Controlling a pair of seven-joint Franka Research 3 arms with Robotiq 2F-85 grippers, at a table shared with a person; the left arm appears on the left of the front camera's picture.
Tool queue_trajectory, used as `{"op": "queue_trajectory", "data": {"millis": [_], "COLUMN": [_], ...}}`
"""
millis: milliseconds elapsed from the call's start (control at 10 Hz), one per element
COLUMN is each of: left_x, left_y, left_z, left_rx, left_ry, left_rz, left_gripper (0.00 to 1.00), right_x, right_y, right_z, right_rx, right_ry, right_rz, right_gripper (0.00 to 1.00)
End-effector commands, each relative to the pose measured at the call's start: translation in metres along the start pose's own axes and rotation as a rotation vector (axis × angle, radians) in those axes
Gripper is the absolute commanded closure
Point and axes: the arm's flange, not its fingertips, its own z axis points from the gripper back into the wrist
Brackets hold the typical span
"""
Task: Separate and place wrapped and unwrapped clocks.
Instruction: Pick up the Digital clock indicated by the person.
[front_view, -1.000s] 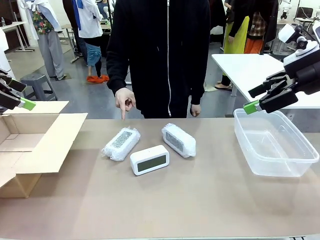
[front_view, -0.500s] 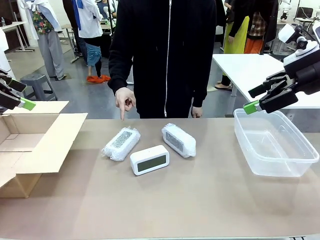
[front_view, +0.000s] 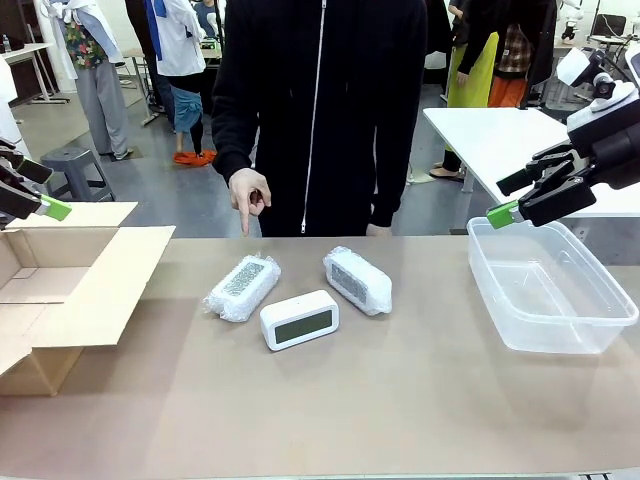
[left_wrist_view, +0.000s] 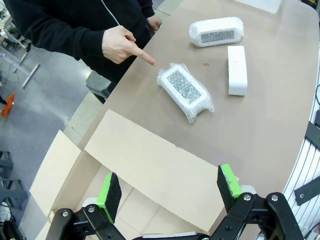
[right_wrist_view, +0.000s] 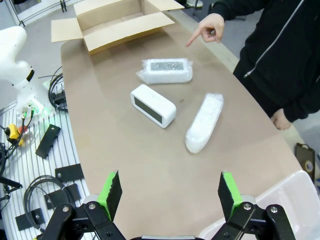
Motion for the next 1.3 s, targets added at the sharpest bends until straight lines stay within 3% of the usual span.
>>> {"op": "queue_trajectory", "data": {"millis": [0,400,600,700,800,1100,1200], "left_x": [0.033,0.154,0.19,0.196,0.194,0.166,0.163], "left_y": [0.002,0.02,0.029,0.028,0.028,0.0,-0.012], "left_z": [-0.01,-0.068,-0.128,-0.165,-0.189,-0.236,-0.22], "left_rx": [-0.044,-0.233,-0.262,-0.353,-0.348,-0.213,-0.208], "left_ry": [-0.013,0.208,0.321,0.347,0.364,0.443,0.332], "left_rz": [0.046,0.235,0.461,0.489,0.523,0.543,0.426], "left_gripper": [0.0,0.0,0.0,0.0,0.0,0.0,0.0], "right_x": [0.0,0.0,0.0,0.0,0.0,0.0,0.0], "right_y": [0.0,0.0,0.0,0.0,0.0,0.0,0.0], "right_z": [-0.001,-0.001,-0.001,-0.001,-0.001,-0.001,-0.001], "right_rx": [0.018,0.018,0.018,0.018,0.018,0.018,0.018], "right_ry": [-0.013,-0.013,-0.013,-0.013,-0.013,-0.013,-0.013], "right_rz": [0.011,0.011,0.011,0.011,0.011,0.011,0.011], "right_gripper": [0.0,0.0,0.0,0.0,0.0,0.0,0.0]}}
